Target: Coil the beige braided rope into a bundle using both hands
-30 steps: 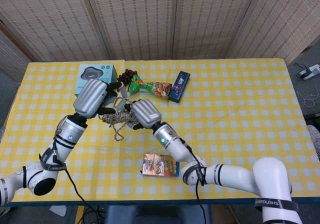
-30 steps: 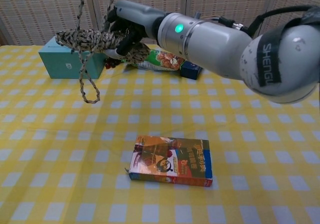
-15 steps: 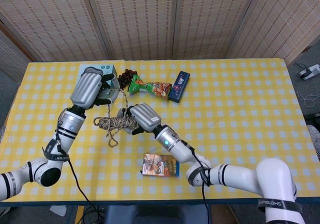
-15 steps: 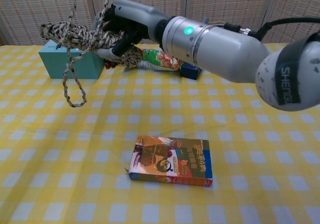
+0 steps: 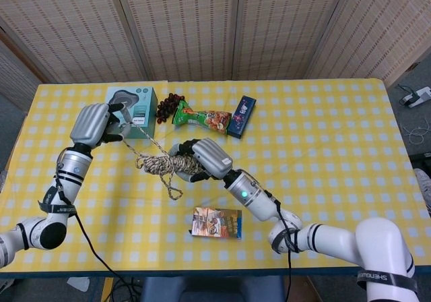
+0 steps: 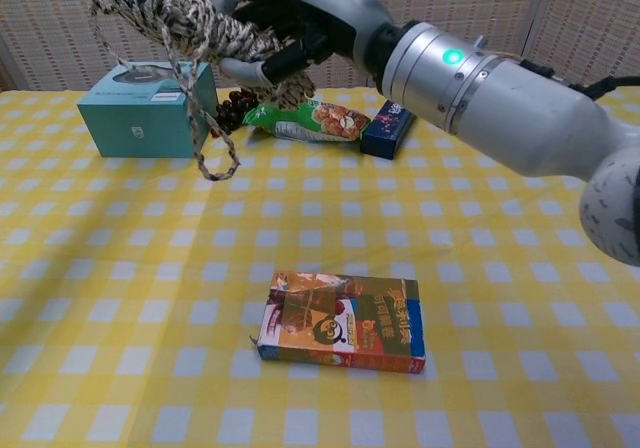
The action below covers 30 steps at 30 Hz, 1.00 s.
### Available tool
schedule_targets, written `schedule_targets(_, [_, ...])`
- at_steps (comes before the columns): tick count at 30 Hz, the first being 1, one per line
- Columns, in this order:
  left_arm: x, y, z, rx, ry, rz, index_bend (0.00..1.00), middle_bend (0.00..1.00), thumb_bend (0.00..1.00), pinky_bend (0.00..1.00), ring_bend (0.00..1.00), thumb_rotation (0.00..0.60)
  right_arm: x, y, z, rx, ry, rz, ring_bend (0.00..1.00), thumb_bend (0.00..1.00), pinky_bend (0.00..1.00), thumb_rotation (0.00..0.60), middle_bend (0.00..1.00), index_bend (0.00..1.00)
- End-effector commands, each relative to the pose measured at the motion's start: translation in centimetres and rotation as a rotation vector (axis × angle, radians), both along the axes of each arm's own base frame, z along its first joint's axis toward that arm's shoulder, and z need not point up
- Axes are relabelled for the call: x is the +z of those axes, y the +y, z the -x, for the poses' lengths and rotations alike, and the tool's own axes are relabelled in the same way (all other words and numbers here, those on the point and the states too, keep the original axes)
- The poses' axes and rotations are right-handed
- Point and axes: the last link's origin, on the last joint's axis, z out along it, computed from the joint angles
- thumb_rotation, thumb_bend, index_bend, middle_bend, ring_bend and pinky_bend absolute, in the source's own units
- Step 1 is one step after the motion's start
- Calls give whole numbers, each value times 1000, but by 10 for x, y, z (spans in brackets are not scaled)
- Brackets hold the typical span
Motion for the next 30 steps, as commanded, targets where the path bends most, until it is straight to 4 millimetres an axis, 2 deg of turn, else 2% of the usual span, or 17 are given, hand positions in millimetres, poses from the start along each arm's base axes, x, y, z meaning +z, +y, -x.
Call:
schedule_targets(1, [0, -2, 11, 30, 19, 9, 694, 1000, 412, 1000, 944, 600, 4, 0, 3, -9, -62, 3, 455, 489, 471, 600, 618, 788])
schedule_targets(18, [-1, -20, 72, 204, 102, 30, 696, 1000, 412, 1000, 944, 600, 33, -9, 11, -51, -277, 52, 465, 480, 476, 600, 626, 798])
schedule_targets(24, [3, -28, 88, 236, 125, 18, 696, 1000, 412, 1000, 944, 600, 41, -16, 17, -90, -313, 89, 466, 480, 475, 600, 628, 802])
schedule_targets(30, [6, -37, 94, 228, 156, 12, 697, 1000, 412, 1000, 944, 600, 44, -22, 19, -128, -333, 131, 465, 480, 476, 600, 629, 802])
